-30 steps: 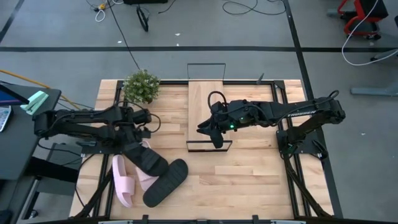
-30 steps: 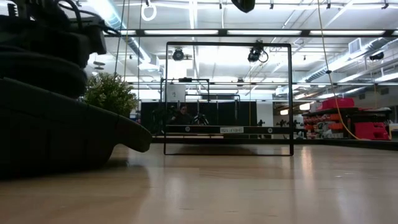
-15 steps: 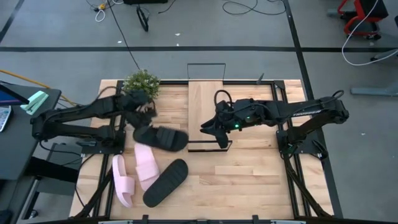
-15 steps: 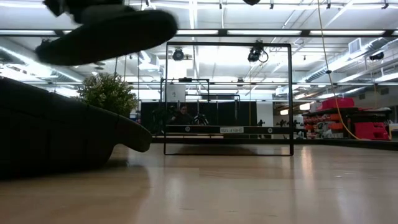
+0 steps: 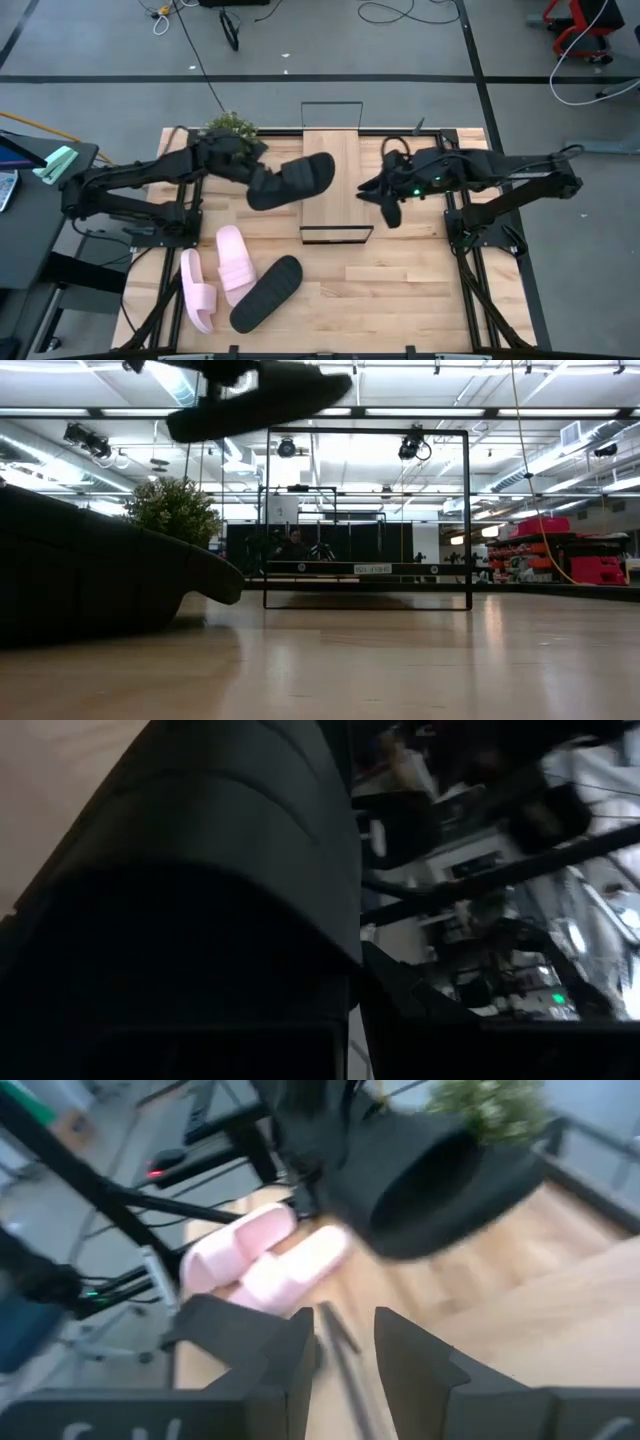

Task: Pick and place slides into the shelf
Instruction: Put the left black slipper on the shelf

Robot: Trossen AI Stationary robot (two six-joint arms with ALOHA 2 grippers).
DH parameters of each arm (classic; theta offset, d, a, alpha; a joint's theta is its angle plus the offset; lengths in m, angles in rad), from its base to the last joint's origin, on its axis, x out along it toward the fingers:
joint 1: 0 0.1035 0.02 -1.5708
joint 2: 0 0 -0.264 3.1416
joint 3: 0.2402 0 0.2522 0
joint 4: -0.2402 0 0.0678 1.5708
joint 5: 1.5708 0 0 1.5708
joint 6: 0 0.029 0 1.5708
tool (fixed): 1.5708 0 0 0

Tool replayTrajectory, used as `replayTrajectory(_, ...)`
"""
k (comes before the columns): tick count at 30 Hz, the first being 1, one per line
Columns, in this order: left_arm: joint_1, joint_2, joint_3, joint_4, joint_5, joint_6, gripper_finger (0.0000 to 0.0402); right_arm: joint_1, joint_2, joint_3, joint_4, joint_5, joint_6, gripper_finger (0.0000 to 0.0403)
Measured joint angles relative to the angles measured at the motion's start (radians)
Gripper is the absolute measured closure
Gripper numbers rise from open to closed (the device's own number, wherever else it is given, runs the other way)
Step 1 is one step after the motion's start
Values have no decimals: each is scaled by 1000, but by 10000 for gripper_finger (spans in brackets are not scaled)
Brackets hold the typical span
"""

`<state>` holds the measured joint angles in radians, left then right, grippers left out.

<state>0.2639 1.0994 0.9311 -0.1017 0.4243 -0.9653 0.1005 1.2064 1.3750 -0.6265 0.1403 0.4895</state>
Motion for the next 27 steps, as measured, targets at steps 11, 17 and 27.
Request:
replayTrajectory(11, -44, 352, 236, 47, 37, 35, 389, 0, -140, 0, -183, 122, -78, 289)
replayTrajectory(17, -35, 540, 434, 3, 64, 87, 389, 0, -157, 0, -237, 124, -119, 289)
replayTrajectory(27, -31, 720, 515, -95, 73, 84, 389, 0, -155, 0, -389, 125, -162, 289)
